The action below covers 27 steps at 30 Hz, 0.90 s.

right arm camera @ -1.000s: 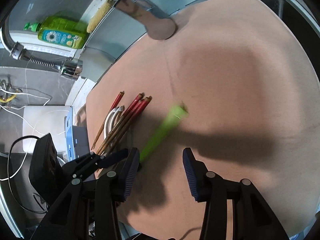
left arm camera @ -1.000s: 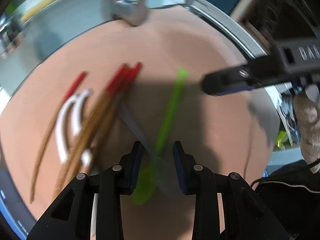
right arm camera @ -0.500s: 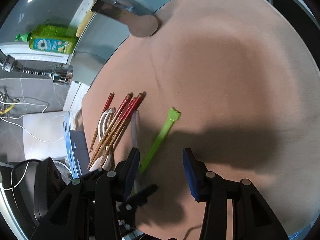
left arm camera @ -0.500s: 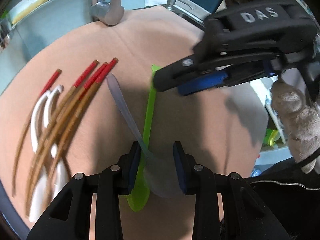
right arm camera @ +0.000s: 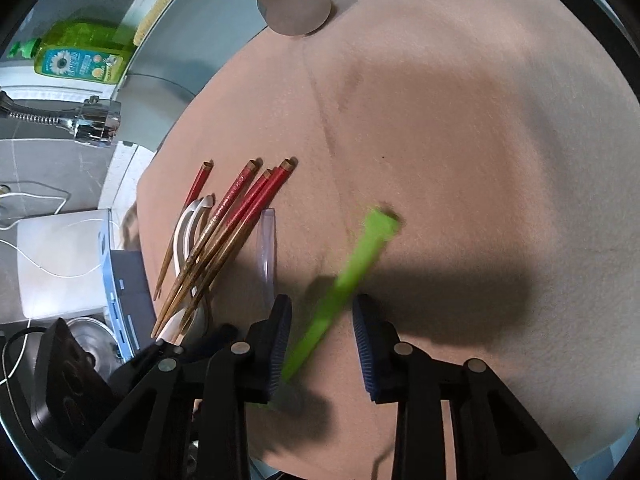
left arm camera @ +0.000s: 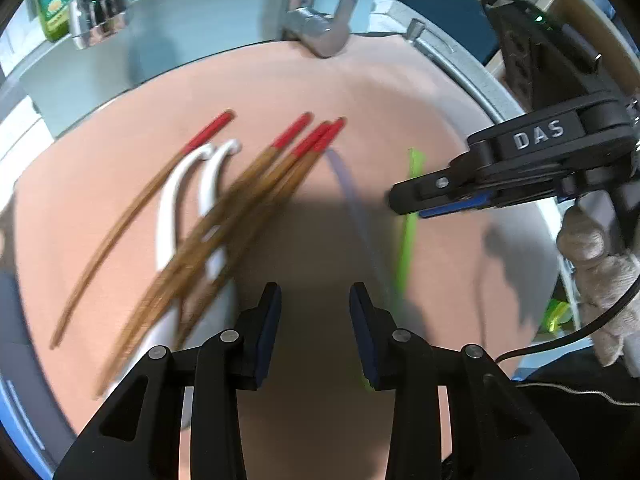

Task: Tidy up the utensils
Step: 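Grasp the green plastic spoon with the right tool while the left tool grasps the clear plastic spoon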

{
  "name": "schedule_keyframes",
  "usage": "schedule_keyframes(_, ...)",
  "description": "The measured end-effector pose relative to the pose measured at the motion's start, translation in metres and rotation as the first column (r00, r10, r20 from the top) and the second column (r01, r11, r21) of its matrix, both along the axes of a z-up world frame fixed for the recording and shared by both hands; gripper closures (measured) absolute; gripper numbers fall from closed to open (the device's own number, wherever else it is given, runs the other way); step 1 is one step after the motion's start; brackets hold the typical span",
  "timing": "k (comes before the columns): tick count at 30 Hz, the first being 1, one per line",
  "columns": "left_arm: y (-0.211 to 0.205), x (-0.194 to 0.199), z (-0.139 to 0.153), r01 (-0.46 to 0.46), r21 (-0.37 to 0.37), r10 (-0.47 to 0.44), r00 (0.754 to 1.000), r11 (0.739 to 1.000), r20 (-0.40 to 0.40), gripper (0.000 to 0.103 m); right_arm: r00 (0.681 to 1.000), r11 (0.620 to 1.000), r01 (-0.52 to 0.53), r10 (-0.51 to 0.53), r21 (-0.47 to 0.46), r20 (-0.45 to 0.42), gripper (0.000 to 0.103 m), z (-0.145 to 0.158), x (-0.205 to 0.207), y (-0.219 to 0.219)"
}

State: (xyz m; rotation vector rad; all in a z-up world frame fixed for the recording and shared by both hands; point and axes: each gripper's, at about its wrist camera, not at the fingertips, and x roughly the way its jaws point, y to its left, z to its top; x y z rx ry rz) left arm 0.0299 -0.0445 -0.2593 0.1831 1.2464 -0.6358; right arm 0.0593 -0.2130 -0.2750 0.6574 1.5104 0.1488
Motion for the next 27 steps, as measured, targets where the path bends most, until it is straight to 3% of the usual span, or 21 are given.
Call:
schedule_keyframes(6, -0.003, -0.003, 0.005, 0.049, -0.041, -0.049, 0.999, 0.998, -0.006, 0.069, 0.999, 0.995, -0.050, 0.051, -0.083, 0.004, 0.074, 0.004, 0.007, 0.018)
schedule_keyframes(7, -0.006, -0.004, 0.006, 0.056, -0.044, -0.057, 0.998, 0.997, -0.007, 0.069, 0.997, 0.991, -0.075, 0.077, -0.113, 0.012, 0.075, 0.006, 0.009, 0.024)
schedule_keyframes(8, -0.010, -0.005, 0.006, 0.064, -0.046, -0.065, 0.998, 0.997, -0.009, 0.069, 0.994, 0.983, -0.103, 0.107, -0.155, 0.020, 0.085, 0.007, 0.010, 0.029)
schedule_keyframes(9, -0.012, -0.006, 0.006, 0.068, -0.046, -0.069, 0.998, 0.997, -0.008, 0.069, 0.991, 0.976, -0.122, 0.129, -0.179, 0.024, 0.088, 0.007, 0.010, 0.032)
schedule_keyframes(15, -0.025, 0.006, 0.001, 0.059, -0.043, -0.059, 0.998, 0.997, -0.009, 0.069, 0.980, 0.958, -0.186, 0.197, -0.220, 0.029, 0.090, 0.009, 0.009, 0.032)
schedule_keyframes(21, -0.047, 0.010, -0.001, 0.073, -0.046, -0.073, 0.997, 0.996, -0.010, 0.069, 0.985, 0.973, -0.168, 0.170, -0.158, 0.003, 0.091, 0.007, 0.009, 0.015)
schedule_keyframes(27, -0.060, 0.013, -0.008, 0.074, 0.033, -0.075, 0.997, 0.997, 0.028, 0.069, 0.986, 0.977, -0.164, 0.166, -0.138, 0.002, 0.091, 0.007, 0.006, 0.001)
